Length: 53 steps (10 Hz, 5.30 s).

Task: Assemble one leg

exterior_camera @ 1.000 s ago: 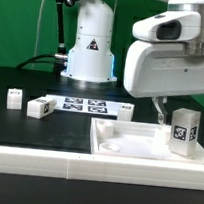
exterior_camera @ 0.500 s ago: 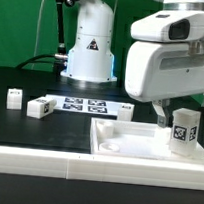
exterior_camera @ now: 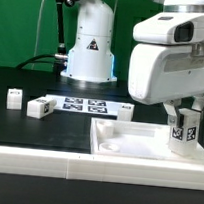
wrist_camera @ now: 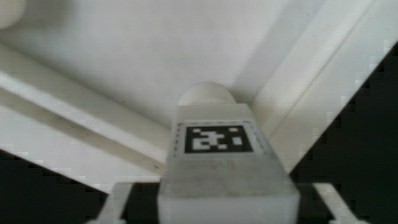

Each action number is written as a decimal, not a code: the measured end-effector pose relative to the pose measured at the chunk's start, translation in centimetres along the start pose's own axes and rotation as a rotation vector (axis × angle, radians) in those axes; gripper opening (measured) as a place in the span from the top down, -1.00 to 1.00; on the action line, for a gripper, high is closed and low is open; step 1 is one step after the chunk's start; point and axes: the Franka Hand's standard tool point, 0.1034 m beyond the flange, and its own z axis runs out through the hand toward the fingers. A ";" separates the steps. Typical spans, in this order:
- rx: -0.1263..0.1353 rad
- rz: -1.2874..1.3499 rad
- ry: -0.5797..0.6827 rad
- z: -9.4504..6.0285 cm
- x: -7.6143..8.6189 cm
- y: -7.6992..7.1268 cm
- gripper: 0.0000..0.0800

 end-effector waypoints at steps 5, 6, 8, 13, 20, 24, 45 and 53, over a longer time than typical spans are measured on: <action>0.017 0.214 -0.017 0.0 -0.2 0.5 0.28; 0.019 0.324 -0.014 0.0 -0.2 0.5 0.28; 0.027 0.556 -0.005 0.0 -0.2 0.6 0.27; 0.012 1.089 0.005 0.2 0.3 0.0 0.27; 0.030 1.259 0.010 0.2 0.4 0.0 -0.52; 0.025 0.872 -0.006 0.0 0.5 -0.2 -0.62; -0.020 0.521 0.020 -0.1 1.0 0.4 0.27; -0.037 1.356 0.041 0.1 0.8 0.4 0.27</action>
Offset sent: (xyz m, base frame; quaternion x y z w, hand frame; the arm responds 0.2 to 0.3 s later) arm 0.0017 -0.0051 -0.0025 0.0371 -0.0135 0.0919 0.9950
